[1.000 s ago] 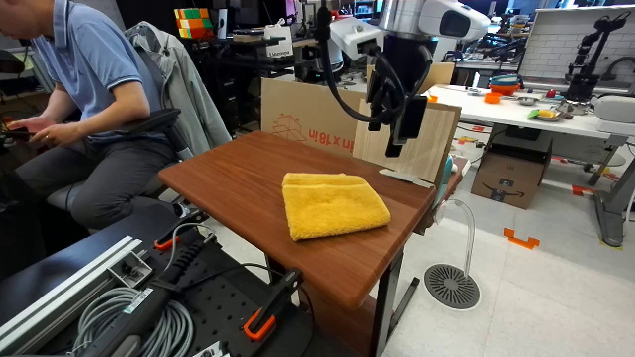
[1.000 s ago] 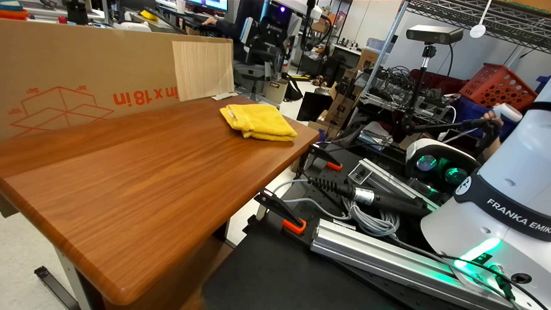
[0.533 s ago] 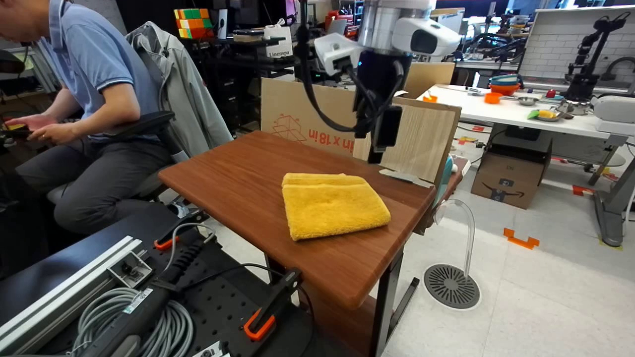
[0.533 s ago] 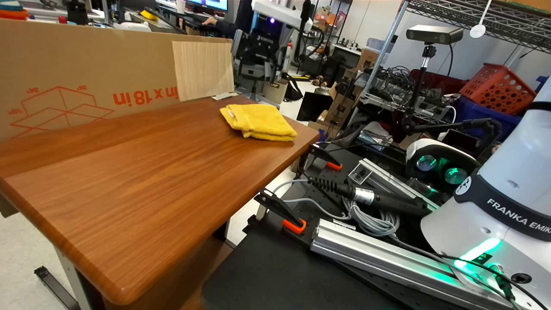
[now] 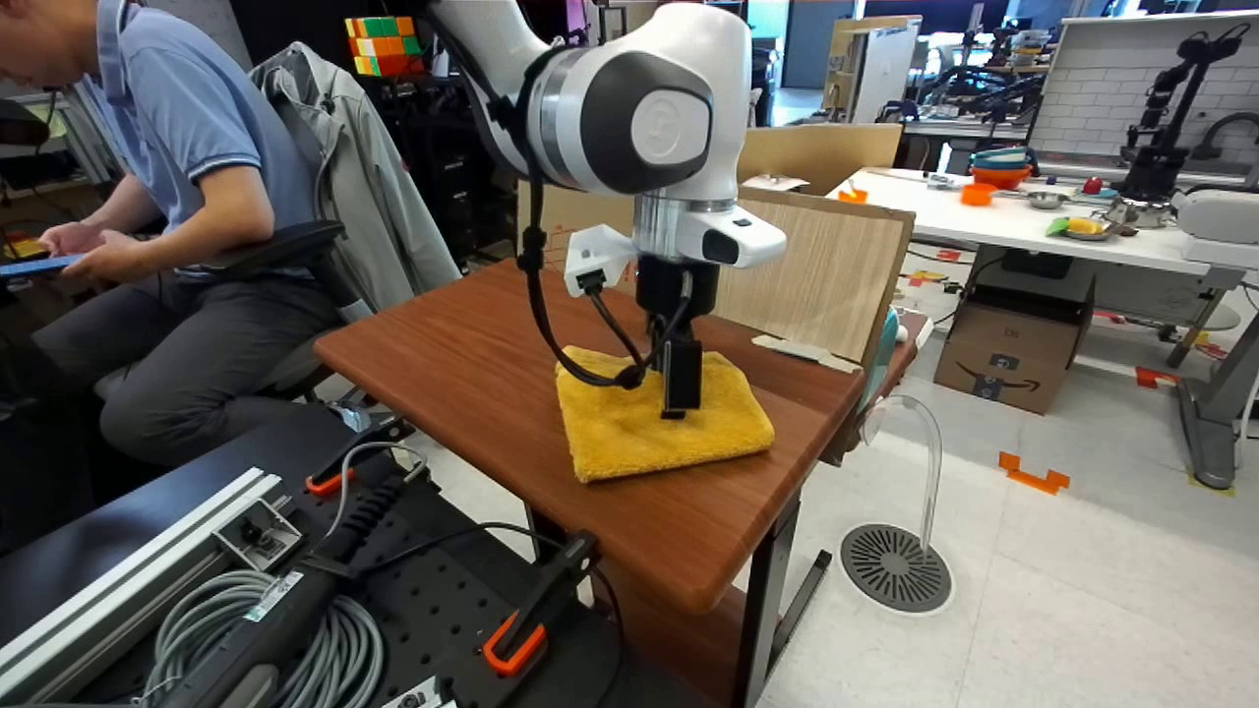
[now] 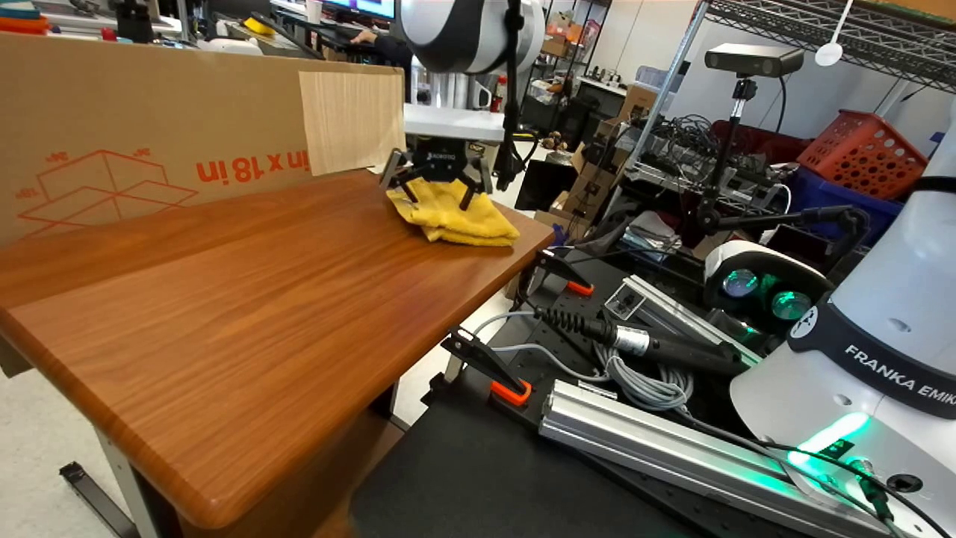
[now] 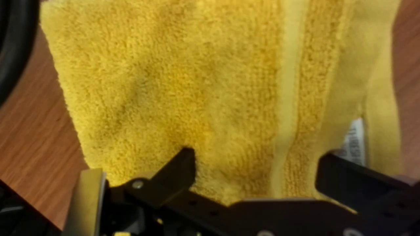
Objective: Wipe the table with the towel
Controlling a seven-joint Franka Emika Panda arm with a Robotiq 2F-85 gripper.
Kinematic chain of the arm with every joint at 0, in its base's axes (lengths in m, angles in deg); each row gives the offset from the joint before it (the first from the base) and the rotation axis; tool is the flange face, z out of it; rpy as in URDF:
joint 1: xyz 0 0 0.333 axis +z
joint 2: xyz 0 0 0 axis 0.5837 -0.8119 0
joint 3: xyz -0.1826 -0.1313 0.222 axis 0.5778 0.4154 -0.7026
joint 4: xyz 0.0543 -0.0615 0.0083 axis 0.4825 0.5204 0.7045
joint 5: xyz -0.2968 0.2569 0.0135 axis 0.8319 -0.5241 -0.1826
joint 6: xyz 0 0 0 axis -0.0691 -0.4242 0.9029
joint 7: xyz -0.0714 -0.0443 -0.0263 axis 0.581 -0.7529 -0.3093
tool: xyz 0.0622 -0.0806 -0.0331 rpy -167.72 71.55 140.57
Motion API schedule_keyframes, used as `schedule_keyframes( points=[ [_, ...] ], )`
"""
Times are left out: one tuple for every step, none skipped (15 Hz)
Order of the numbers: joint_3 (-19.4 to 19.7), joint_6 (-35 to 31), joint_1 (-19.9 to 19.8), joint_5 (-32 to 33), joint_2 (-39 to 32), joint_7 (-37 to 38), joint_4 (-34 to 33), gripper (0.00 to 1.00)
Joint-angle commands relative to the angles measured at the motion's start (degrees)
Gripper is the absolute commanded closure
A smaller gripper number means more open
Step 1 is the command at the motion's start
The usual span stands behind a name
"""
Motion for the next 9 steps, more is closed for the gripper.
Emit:
schedule_keyframes(
  points=[
    [2.39,1.65,1.29,1.85,-7.11,4.1,-4.85,0.0],
    [2.07,2.99,0.83,1.46,-8.14,3.98,-6.23,0.0],
    [1.98,3.37,0.73,1.38,-8.59,4.28,-6.75,0.0],
    [1.72,4.14,0.83,1.52,-8.96,4.21,-7.41,0.0],
    [1.75,4.09,1.29,1.95,-8.83,4.51,-7.23,0.0],
    [1.78,3.09,2.16,2.86,-8.28,4.61,-6.19,0.0],
    [1.78,1.87,2.98,4.0,-7.63,4.54,-4.88,0.0],
    [1.85,0.55,3.96,5.68,-7.07,4.7,-3.46,0.0],
    [2.03,-0.73,5.01,7.61,-6.87,5.0,-2.3,0.0]
  ],
)
